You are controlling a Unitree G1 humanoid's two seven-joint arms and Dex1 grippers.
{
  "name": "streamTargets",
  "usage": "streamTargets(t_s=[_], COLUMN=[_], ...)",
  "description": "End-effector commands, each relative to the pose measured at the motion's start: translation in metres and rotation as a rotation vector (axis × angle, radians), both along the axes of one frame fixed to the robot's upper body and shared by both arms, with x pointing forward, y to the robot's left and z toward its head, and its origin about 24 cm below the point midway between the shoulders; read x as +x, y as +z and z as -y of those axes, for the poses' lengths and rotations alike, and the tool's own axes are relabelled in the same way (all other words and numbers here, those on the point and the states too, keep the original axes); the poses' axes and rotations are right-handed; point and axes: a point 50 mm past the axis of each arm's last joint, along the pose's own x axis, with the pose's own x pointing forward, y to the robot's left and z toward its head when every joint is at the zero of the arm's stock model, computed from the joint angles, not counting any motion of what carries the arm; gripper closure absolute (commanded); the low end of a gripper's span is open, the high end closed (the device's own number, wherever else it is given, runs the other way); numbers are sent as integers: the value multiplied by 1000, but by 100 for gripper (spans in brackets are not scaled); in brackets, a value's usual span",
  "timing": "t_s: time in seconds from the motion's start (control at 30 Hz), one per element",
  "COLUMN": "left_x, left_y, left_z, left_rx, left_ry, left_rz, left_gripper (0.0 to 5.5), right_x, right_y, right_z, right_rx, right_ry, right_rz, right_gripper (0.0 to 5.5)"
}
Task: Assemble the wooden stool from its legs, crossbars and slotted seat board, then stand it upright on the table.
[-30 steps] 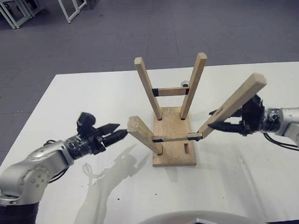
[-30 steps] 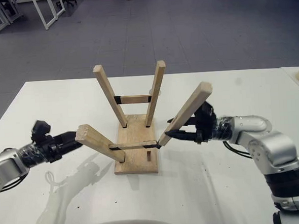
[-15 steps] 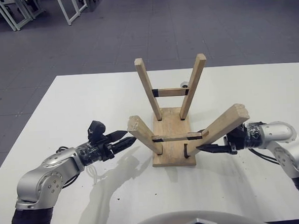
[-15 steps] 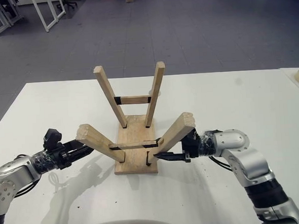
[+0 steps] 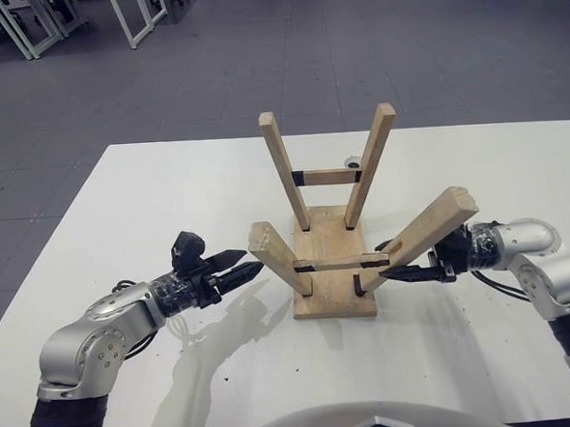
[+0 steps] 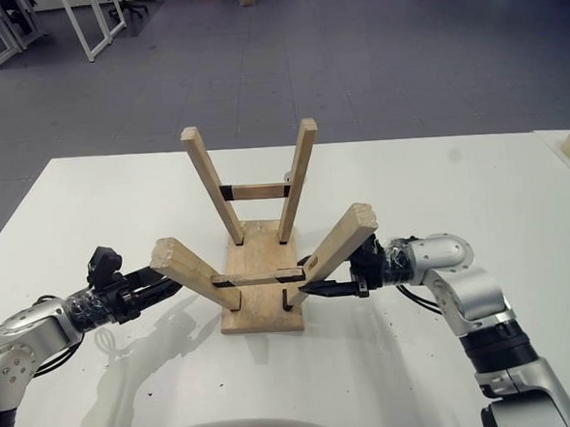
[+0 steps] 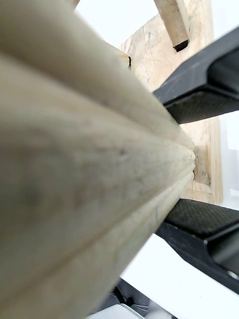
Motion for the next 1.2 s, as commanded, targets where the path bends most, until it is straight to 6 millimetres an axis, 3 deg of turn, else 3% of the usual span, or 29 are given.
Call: streamTargets(t_s=[0.03, 0.13, 0.33, 0.4, 0.5, 0.6, 0.67, 0.73, 0.83, 0.9, 1.03, 1.2], left_x=[3, 3, 0, 15, 42, 57, 60, 58, 51, 50, 47, 48], left_y=[1, 2, -1, 22, 82, 141, 180, 196, 177, 156, 112, 73], left_z=[1, 1, 6, 4, -3, -10, 10, 45, 98, 115, 133, 138], left_rx=[9, 10, 8, -27, -90, -75, -118, -106, 187, 364, 537, 691], left_ry=[-20, -25, -25, 80, 282, 420, 409, 296, 82, 30, -67, -122], left_rz=[4, 5, 14, 171, 467, 724, 842, 879, 922, 949, 965, 984], left_gripper=[232, 232, 232, 232, 232, 232, 232, 232, 232, 232, 232, 232], right_x=[4, 8, -2, -1, 1, 6, 13, 18, 20, 21, 23, 24], right_y=[-30, -25, -32, -30, -30, -36, -41, -44, -44, -44, -44, -44], right_z=[6, 0, 0, -5, -12, -22, -31, -40, -45, -44, -43, -43], right_rx=[-220, -195, -156, -128, -119, -113, -118, -114, -100, -96, -105, -110], right_ry=[-30, -34, -47, -61, -97, -166, -214, -248, -273, -285, -299, -300], right_rz=[-51, 12, 65, 70, 94, 95, 107, 109, 83, 69, 59, 51], right_gripper=[348, 348, 348, 348, 348, 348, 348, 348, 348, 348, 348, 348])
